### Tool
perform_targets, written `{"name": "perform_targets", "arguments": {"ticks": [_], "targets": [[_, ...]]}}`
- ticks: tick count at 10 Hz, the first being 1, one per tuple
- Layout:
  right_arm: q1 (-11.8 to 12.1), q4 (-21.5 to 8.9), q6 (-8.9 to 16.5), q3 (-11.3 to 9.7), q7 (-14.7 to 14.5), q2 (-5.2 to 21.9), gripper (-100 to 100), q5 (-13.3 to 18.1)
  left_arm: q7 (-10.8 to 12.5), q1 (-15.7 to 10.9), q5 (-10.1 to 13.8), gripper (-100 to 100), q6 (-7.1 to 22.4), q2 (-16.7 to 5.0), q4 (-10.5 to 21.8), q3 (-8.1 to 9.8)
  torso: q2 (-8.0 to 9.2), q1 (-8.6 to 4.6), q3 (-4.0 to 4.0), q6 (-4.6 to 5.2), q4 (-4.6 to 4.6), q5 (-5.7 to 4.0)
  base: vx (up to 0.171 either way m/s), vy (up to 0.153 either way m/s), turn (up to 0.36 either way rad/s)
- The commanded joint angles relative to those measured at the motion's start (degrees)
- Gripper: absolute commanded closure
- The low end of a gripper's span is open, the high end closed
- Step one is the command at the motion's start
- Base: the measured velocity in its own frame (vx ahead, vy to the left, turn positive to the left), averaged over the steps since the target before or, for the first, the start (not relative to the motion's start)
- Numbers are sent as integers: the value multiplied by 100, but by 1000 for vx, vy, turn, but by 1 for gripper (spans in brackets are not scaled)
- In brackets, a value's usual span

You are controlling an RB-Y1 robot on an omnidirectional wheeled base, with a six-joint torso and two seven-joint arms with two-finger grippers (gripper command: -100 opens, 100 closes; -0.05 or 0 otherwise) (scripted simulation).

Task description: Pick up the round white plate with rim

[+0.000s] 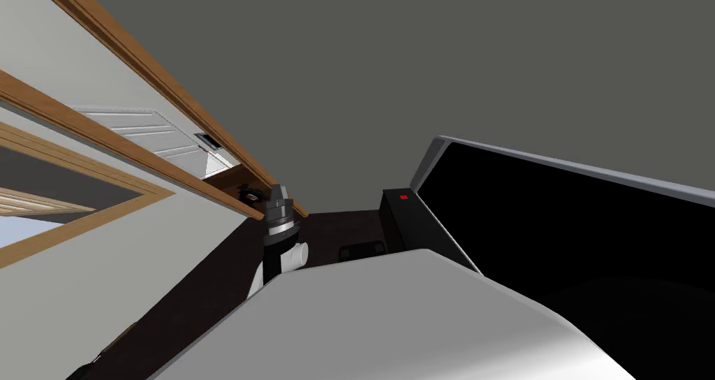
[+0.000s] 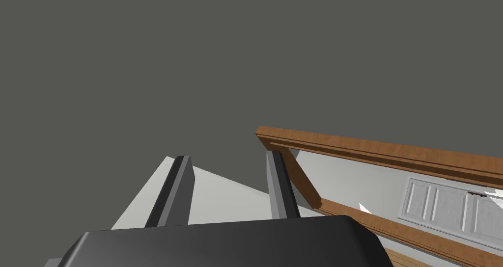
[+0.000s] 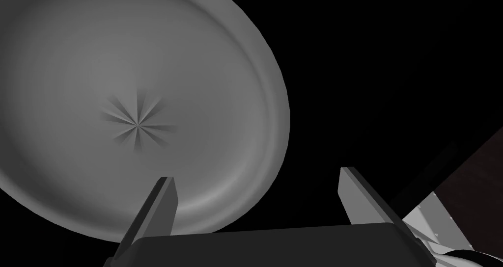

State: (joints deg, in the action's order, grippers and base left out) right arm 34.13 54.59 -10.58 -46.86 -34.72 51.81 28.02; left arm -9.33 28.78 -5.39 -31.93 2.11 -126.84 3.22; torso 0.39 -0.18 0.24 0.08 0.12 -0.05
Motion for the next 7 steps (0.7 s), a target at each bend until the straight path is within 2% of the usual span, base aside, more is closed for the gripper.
{"name": "perform_targets", "arguments": {"ticks": [1, 2, 3, 4, 7], "targets": [[186, 186, 270, 82, 131, -170, -100, -97, 0, 0, 0, 0, 0, 0, 0, 0, 0, 0, 0, 0, 0, 0, -90, 55, 346], [186, 186, 270, 82, 131, -170, -100, -97, 0, 1, 0, 0, 0, 1, 0, 0, -10, 33, -6, 5, -3, 5, -57, 61, 190], [377, 369, 493, 166, 232, -290, -100, -184, 0, 2, 0, 0, 0, 1, 0, 0, -22, 38, -12, 7, -4, -1, -80, 79, 261], [377, 386, 493, 166, 232, -290, -100, -184, 0, 1, 0, 0, 0, 1, 0, -1, -18, 47, -11, 5, -4, -1, -72, 73, 237], [377, 386, 493, 166, 232, -290, -100, -184, 0, 3, 0, 0, -1, 0, 0, 1, -45, 16, -25, 9, -8, -12, 2, -2, -6]]}}
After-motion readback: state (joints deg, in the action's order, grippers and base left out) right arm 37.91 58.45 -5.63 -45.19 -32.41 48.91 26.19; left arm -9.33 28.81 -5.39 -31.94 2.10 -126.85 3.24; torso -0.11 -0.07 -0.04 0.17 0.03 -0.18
